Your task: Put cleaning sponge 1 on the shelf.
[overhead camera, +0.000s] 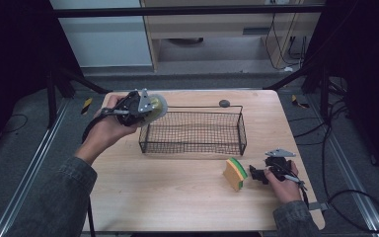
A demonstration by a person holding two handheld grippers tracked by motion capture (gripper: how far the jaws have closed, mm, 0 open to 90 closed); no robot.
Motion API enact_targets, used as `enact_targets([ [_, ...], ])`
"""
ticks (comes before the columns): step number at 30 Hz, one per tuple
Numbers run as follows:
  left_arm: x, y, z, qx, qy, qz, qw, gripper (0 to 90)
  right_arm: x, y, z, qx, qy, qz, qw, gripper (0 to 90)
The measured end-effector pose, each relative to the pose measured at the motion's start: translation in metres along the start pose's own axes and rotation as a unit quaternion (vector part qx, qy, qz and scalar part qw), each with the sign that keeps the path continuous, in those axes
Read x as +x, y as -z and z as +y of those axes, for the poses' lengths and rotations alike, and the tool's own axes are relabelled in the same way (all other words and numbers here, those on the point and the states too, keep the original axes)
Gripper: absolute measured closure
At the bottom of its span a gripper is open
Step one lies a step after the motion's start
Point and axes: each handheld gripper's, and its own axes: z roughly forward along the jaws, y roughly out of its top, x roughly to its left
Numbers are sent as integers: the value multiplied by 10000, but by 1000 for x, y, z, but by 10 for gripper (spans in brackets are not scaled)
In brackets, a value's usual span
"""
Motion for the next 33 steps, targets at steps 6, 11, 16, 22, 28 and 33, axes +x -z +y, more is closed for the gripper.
enact_targets([
  [6,-4,-1,7,7,-116,5,9999,701,0,0,0,0,2,4,10000,24],
  [11,-6,-5,9,-27,-98,-39,9999,701,0,0,0,-3,-4,9,10000,24],
  [16,-9,-8,10,-70,-78,-92,9999,701,-4,1,-2,-1,39,20,10000,20],
  [22,-8,-19,9,-78,-82,-187,9998,701,-5,3,-3,6,-50,-10,10000,20],
  [28,-7,-31,7,-57,-113,-265,9996,701,-5,3,-3,10,-32,-16,10000,15],
  [33,-4,-34,10,-174,-90,-264,9995,701,-5,3,-3,10,-31,-20,10000,15],
])
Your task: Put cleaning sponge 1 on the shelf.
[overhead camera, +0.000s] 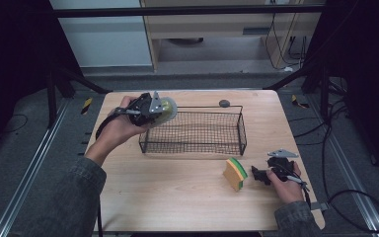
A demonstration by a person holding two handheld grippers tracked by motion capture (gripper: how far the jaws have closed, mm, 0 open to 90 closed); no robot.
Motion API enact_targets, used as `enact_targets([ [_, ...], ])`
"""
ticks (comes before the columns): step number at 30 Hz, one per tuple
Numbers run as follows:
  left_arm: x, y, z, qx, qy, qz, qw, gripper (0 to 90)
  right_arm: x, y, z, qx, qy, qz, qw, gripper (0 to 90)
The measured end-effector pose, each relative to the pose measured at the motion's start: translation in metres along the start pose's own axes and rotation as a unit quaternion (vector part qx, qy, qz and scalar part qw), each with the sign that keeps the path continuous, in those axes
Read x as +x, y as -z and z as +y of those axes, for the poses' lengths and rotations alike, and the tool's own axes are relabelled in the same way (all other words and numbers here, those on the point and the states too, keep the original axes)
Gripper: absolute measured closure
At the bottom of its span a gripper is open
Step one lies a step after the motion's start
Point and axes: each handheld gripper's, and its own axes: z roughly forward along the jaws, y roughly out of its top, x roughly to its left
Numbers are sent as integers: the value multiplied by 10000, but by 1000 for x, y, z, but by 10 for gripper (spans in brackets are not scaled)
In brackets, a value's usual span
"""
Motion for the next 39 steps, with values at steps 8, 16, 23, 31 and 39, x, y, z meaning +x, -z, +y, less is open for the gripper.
enact_targets([
  [8,-1,-5,-2,138,-104,-69,9998,701,0,0,0,2,-8,-19,10000,15],
  [16,-3,-17,-5,261,-209,-254,9991,700,0,0,0,1,-13,-25,10000,15],
  [23,-5,-18,-4,233,-193,-345,9989,701,0,0,-1,-4,-1,-30,10000,15],
  [31,-3,-23,-6,317,-251,-442,9982,701,0,0,-1,-5,-1,-29,10000,15],
  [39,-12,-32,-1,500,-494,-505,9963,700,0,0,-1,-4,-1,-29,10000,15],
])
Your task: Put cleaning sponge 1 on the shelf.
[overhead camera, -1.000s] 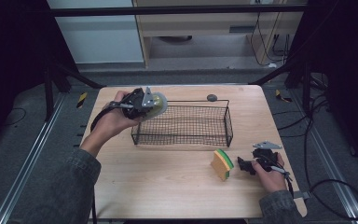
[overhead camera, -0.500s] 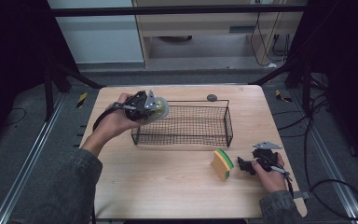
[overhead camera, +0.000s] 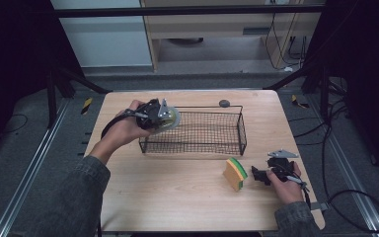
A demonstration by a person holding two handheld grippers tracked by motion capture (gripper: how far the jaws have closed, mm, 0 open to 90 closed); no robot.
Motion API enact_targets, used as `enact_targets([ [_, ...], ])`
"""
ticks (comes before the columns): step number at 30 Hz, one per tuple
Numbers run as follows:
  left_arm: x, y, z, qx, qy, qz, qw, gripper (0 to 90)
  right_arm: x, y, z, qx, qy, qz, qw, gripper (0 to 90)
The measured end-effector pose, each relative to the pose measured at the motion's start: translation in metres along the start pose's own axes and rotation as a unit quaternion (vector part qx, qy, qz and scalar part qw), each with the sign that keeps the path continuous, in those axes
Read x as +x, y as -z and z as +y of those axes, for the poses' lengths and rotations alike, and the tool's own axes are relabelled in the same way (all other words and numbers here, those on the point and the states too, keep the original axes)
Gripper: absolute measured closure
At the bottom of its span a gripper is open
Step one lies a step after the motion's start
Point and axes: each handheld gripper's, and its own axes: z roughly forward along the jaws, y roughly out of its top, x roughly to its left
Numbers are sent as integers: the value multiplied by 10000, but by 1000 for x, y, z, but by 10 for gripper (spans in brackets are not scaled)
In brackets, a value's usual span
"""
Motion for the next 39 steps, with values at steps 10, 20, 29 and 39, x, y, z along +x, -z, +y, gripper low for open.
enact_targets([
  [10,-3,-10,-4,129,-33,-58,9999,701,0,0,0,5,-4,0,10000,15],
  [20,-8,-20,-11,200,16,-153,9997,701,0,0,0,0,0,-1,10000,15],
  [29,-8,-27,-13,227,79,-194,9995,701,0,0,0,0,0,0,10000,15],
  [39,-10,-32,-16,262,82,-264,9993,701,0,0,0,1,-2,-2,10000,15],
])
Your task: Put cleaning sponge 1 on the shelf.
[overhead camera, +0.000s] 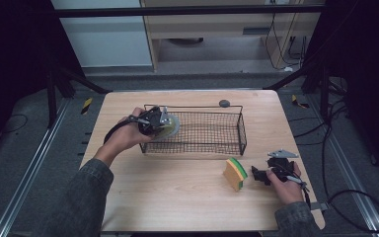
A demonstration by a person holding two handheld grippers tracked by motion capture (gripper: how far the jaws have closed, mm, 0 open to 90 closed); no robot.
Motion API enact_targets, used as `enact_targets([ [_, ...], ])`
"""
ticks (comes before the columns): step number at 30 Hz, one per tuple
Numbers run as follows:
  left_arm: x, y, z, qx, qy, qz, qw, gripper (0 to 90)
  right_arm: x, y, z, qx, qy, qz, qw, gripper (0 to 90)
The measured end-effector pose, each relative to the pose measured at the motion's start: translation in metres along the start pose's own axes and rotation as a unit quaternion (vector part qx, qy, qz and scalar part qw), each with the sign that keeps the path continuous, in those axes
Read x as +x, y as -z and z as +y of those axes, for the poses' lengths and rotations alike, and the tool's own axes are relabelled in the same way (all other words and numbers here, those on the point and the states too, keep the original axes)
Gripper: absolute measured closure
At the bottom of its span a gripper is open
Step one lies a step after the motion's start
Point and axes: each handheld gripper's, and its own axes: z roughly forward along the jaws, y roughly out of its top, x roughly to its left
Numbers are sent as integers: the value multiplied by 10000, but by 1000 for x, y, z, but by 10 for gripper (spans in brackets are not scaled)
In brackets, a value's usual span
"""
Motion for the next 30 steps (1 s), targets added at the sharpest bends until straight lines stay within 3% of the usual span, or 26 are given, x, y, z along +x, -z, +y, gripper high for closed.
enact_targets([
  [21,0,-17,1,202,-13,-210,9996,700,0,0,0,-1,0,1,10000,15],
  [25,0,-21,1,222,13,-255,9994,699,0,0,0,0,1,0,10000,15],
  [30,3,-26,-1,217,187,-427,9987,698,0,0,0,6,-4,4,10000,14],
])
